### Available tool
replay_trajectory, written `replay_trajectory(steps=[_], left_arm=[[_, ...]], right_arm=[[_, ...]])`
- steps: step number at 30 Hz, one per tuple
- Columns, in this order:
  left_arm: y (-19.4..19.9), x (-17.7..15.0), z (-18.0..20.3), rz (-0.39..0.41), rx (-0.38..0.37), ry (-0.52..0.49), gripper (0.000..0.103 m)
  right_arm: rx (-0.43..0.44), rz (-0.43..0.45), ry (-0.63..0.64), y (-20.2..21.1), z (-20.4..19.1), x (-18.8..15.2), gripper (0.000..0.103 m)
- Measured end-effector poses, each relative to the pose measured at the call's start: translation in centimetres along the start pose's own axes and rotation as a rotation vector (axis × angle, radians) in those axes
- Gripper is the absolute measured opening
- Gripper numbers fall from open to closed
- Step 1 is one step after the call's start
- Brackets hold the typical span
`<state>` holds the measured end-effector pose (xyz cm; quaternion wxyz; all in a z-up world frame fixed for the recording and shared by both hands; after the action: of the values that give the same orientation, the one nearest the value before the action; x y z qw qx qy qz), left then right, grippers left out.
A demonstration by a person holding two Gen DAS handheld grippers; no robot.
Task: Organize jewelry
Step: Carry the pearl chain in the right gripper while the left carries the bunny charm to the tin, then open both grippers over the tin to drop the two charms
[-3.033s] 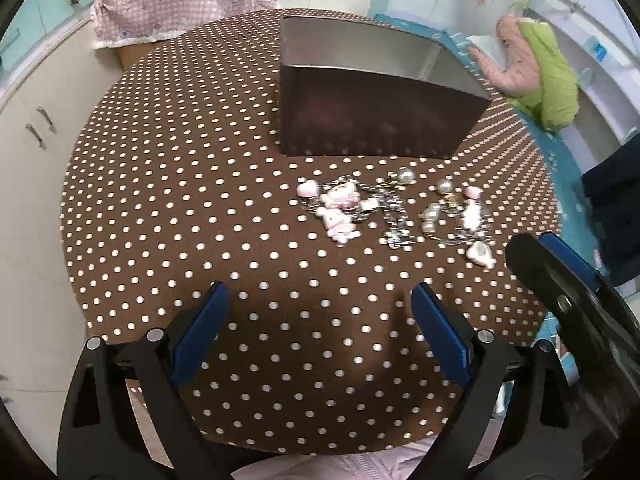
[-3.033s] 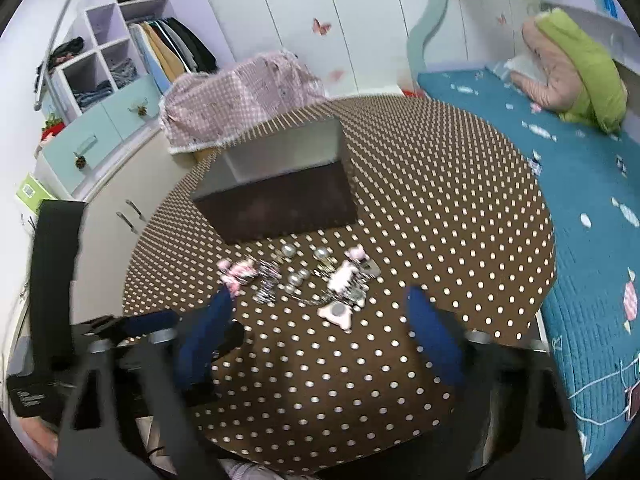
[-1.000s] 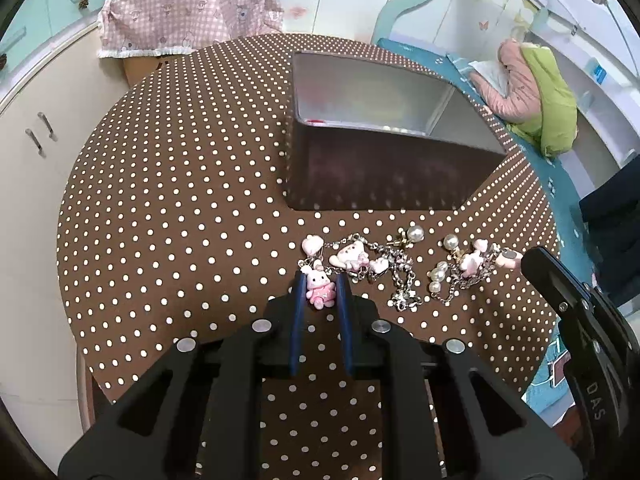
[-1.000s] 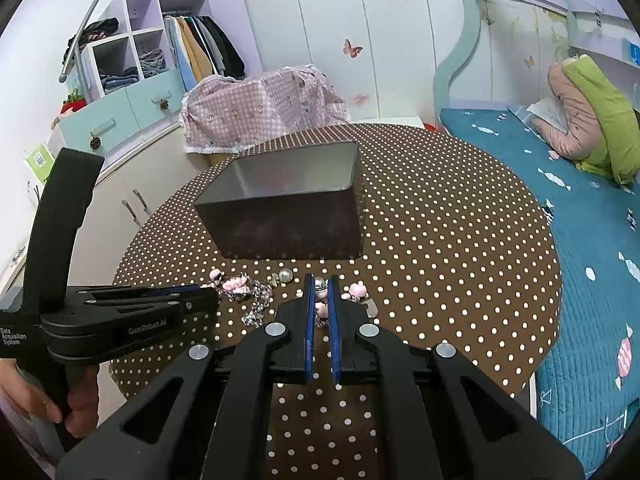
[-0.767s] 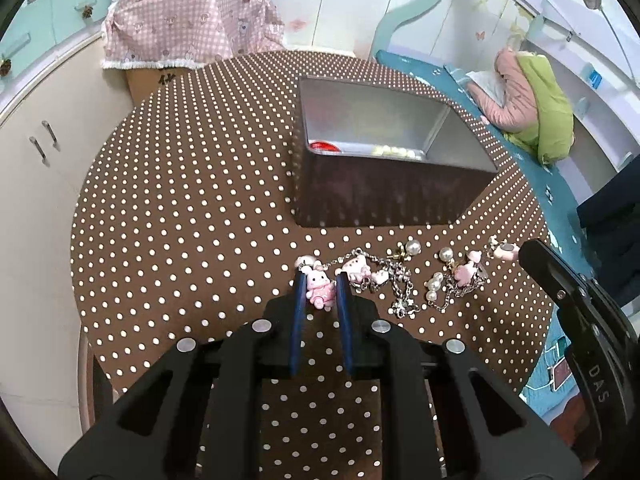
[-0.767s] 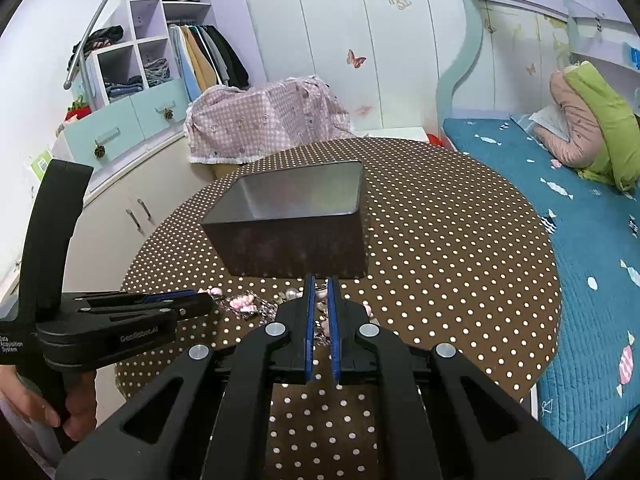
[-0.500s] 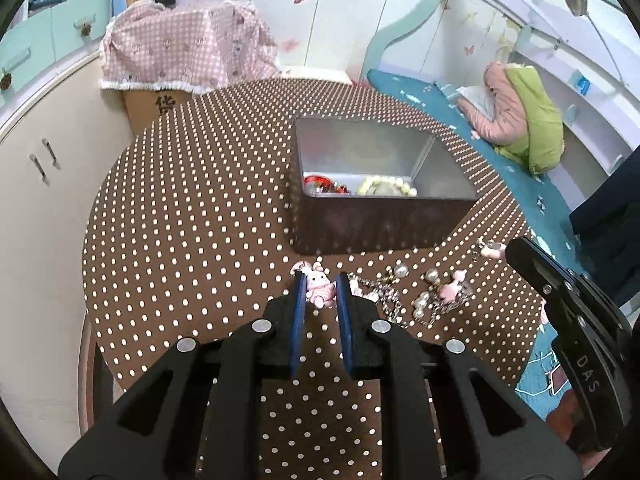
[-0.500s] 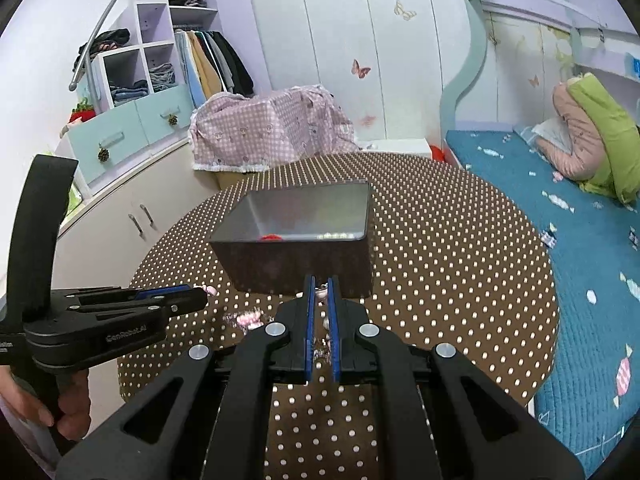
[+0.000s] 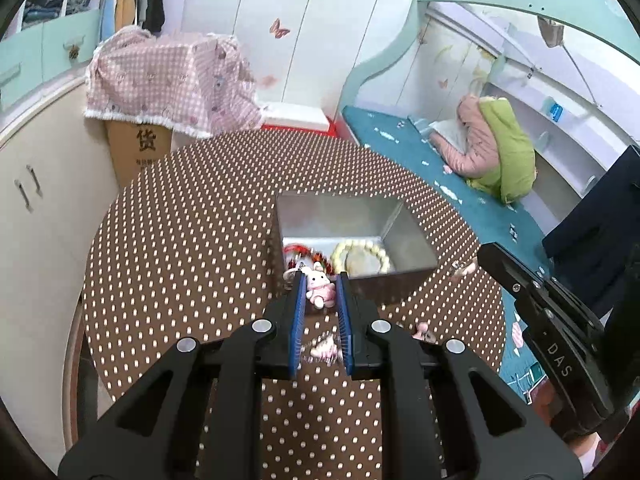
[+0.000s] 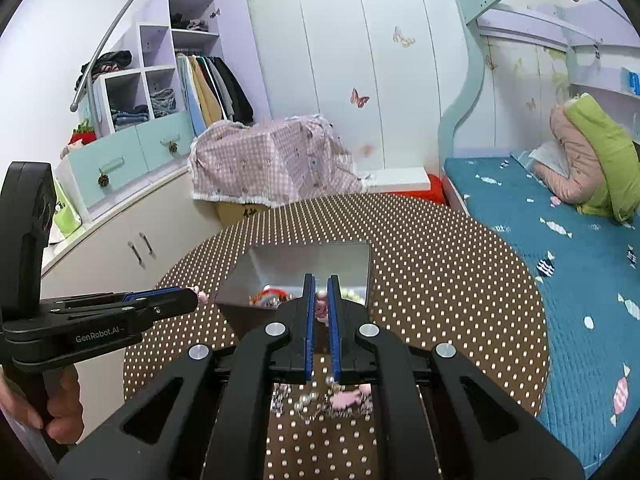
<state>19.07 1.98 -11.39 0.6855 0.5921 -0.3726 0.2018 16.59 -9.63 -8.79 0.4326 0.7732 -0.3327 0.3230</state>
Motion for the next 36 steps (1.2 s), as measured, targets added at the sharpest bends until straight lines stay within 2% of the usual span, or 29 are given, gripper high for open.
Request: replay_trajectory(steps=[5, 16, 19, 22, 31, 33, 36], left_arm=[[-0.6, 1.6, 0.2, 0.023, 0.006, -0.017, 0.015], [-3.7, 1.8, -0.1, -0.026, -0.003, -0.023, 0.016], [-4.2, 1.7, -0.1, -0.036, 0.005, -0.03, 0.02], [-4.4, 1.7, -0.1, -0.041, 0.009, -0.031, 0.032], [-4.0, 0.7, -0.1, -0.048, 0.016, -0.023, 0.036], [-3.7, 0.4, -0.1, -0.044, 0.019, -0.02, 0.042], [-3.3, 0.0, -0.1, -0.042, 0.025, -0.017, 0.044]], right_arm=[[-0.013, 0.02, 0.018, -0.5, -0.1, 0.8, 0.005], [-0.012, -0.03, 0.017, -3.0, 0.1, 0.4, 0.005], [-0.022, -0.034, 0.018, -3.2, 0.3, 0.5, 0.008], [-0.022, -0.054, -0.005, -3.4, 0.9, 0.5, 0.009], [-0.064, -0.06, -0.035, -2.8, 2.4, 0.6, 0.012], [-0.065, -0.056, -0.033, -2.4, 2.3, 0.6, 0.016], [-0.066, -0.046, -0.029, -2.0, 2.1, 0.5, 0.026]])
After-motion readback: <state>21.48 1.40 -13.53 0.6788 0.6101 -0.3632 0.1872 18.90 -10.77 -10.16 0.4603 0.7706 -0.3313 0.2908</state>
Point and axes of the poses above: each gripper's, at about its wrist camera, not at the fingertips, and y roughly against the way its jaws point, z to its right, x to its top, the point moved 10 cm from there along -y, roughly the way its jaws point, and after that the axes turned 15 degrees about -y, right-handed, at the moved point
